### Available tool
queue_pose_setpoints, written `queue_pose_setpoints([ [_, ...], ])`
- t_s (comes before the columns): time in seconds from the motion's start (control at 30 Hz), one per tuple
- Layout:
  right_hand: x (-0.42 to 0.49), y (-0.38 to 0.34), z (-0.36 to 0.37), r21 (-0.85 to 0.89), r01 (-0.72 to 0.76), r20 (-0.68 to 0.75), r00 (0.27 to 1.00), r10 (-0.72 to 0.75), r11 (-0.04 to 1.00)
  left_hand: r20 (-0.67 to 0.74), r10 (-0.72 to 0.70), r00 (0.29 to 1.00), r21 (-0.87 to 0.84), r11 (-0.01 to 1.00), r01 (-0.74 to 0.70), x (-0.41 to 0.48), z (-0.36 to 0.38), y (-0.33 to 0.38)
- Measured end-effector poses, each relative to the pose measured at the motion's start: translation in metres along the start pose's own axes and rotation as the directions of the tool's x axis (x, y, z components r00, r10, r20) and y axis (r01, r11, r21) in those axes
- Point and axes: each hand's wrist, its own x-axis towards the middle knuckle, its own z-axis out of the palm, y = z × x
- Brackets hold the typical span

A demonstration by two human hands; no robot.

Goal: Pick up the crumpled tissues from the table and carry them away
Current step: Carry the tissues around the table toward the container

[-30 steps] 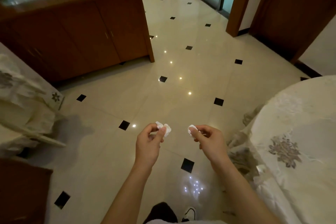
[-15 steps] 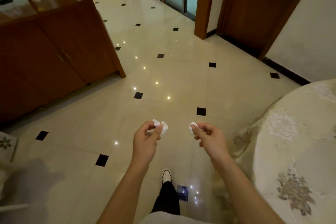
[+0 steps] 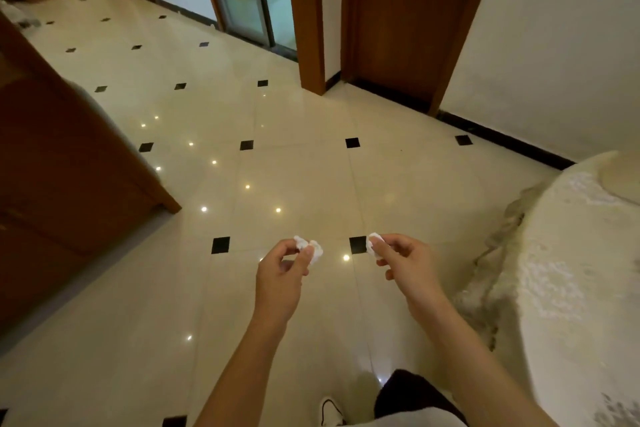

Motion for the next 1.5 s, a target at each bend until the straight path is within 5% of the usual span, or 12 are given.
queue_pose_setpoints([
  [0.4,0.148,-0.022,-0.037,0.018,-0.032,-0.156,0.987,0.034,0.999,0.162,0.043,0.986,-0.016,0.999,-0.041,0.152,0.120,0.041],
  [0.9,0.345,-0.095,-0.173,0.105,0.029,-0.378,0.926,0.013,0.994,0.413,0.069,0.908,0.076,0.991,-0.109,0.294,0.345,0.120],
  [1.3,0.416,-0.101,-0.255,0.153,0.010,-0.549,0.832,0.076,0.988,0.607,0.067,0.792,0.063,0.989,-0.132,0.351,0.480,0.143],
  [1.5,0.474,-0.116,-0.306,0.178,0.023,-0.682,0.723,0.106,0.984,0.732,0.043,0.680,0.066,0.989,-0.133,0.395,0.575,0.167],
])
